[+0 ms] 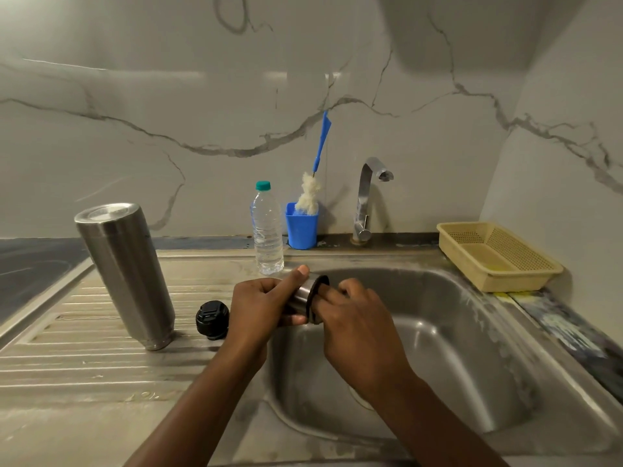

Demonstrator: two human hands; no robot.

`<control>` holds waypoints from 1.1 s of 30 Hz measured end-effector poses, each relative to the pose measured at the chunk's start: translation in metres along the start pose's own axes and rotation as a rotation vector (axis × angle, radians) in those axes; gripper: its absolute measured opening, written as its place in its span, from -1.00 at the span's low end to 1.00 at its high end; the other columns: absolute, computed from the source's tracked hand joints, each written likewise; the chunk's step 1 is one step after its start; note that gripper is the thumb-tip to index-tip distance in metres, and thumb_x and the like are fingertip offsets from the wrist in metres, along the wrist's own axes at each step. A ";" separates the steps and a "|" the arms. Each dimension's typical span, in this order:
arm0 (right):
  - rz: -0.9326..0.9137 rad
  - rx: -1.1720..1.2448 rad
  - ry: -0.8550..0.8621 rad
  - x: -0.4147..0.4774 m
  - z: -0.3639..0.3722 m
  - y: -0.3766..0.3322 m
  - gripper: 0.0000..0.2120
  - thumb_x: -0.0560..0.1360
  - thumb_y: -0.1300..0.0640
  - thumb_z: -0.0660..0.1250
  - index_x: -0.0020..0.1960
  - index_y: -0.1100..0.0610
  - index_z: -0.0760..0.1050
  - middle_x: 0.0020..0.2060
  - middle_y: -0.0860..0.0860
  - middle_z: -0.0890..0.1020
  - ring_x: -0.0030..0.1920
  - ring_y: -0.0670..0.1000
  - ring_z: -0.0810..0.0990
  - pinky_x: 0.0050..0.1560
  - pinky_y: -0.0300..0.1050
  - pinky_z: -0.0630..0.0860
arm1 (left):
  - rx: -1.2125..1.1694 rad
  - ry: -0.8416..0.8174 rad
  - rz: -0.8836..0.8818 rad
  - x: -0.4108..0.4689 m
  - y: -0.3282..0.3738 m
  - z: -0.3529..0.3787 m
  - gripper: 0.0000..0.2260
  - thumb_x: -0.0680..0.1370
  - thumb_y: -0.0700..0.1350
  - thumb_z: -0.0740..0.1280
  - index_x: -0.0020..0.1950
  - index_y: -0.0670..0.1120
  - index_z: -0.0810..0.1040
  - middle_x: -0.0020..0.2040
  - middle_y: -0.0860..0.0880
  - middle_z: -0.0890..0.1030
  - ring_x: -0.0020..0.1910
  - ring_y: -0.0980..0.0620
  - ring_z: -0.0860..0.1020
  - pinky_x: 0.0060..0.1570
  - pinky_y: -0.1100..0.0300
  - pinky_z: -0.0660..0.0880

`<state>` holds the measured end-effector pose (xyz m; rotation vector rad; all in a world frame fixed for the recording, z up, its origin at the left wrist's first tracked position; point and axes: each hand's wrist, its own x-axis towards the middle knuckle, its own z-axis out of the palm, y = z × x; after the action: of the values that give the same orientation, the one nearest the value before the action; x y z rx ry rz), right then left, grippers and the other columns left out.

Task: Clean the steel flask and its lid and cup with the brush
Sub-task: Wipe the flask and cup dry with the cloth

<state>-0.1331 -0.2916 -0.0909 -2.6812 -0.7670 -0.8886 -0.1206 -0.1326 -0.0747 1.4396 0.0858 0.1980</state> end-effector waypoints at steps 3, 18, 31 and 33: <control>0.221 0.453 -0.146 -0.003 0.000 -0.001 -0.59 0.53 0.26 0.24 0.24 -0.12 0.58 -0.06 -0.12 0.62 -0.04 -0.06 0.51 -0.11 -0.09 0.54 | 0.036 -0.019 0.032 -0.002 -0.001 -0.001 -0.69 0.50 0.01 0.56 -0.07 -0.26 0.75 -0.19 -0.24 0.74 -0.19 -0.18 0.75 -0.16 -0.02 0.72; 1.164 2.039 -0.232 0.010 -0.022 0.020 -0.72 0.46 0.25 0.21 0.04 0.33 0.63 -0.21 0.21 0.67 -0.33 0.09 0.58 -0.31 -0.06 0.44 | 0.088 -0.015 0.117 -0.003 0.016 -0.007 -0.71 0.49 -0.03 0.58 0.16 -0.10 0.72 -0.03 -0.12 0.78 0.00 -0.09 0.77 -0.04 0.04 0.71; 1.032 1.915 -0.251 0.003 -0.012 0.024 -0.66 0.55 0.18 0.23 0.13 0.30 0.71 0.01 0.25 0.67 -0.29 0.07 0.63 -0.33 -0.13 0.59 | 1.046 0.190 0.217 0.066 0.054 -0.064 -0.56 0.45 -0.04 0.59 0.31 -0.08 0.66 0.19 -0.08 0.67 0.06 -0.03 0.60 -0.03 0.18 0.47; 0.985 1.873 -0.263 0.004 -0.012 0.022 -0.70 0.58 0.17 0.27 0.12 0.25 0.72 0.00 0.23 0.69 -0.23 0.08 0.65 -0.24 -0.07 0.60 | 1.152 0.167 0.164 0.074 0.047 -0.068 -0.56 0.47 -0.06 0.57 0.34 -0.08 0.65 0.22 -0.11 0.67 0.04 -0.03 0.57 -0.11 0.20 0.46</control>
<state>-0.1243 -0.3130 -0.0801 -1.0460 -0.0025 0.4137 -0.0638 -0.0469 -0.0325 2.5789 0.2446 0.4445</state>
